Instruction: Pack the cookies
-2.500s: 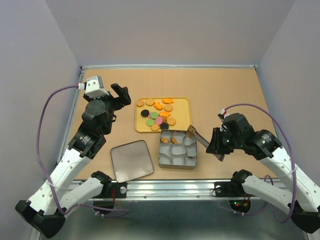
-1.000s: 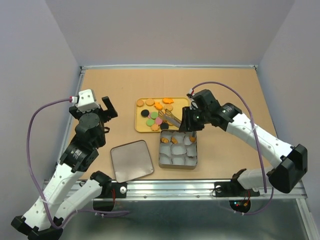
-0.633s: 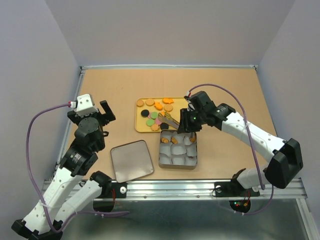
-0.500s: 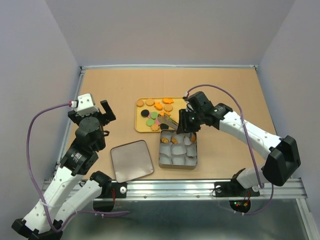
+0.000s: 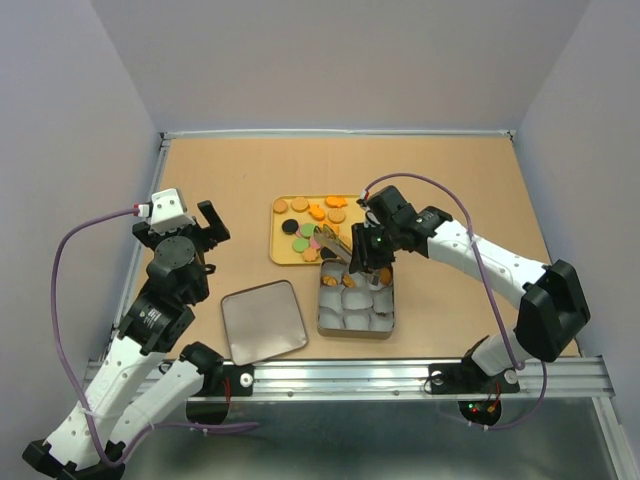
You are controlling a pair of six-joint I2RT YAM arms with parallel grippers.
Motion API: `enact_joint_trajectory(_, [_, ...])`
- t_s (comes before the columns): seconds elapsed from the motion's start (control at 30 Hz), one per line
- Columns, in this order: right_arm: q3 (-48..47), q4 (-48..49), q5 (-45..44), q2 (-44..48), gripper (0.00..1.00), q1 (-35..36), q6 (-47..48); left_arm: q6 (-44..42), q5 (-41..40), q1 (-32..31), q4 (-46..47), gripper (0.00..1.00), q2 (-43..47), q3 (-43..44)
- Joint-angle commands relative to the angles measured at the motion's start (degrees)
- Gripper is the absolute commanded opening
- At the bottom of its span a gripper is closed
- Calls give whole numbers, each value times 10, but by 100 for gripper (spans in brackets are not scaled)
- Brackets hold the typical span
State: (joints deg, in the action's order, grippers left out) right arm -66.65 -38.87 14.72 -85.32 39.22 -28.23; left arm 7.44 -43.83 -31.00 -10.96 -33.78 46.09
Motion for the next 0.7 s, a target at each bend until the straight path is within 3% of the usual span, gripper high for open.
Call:
enact_joint_trajectory(0.0, [-10,28,7,-5,38,8,10,-10,-13,3,27,99,6,-8])
enact_joint_trajectory(0.4, [1,24,-3,22,27,9,5,-12,-15,4,31,99,21,-15])
enact_joint_trajectory(0.67, [-109,-35,-63,47,26,9,19,-15,-20,3,32,99,22,-16])
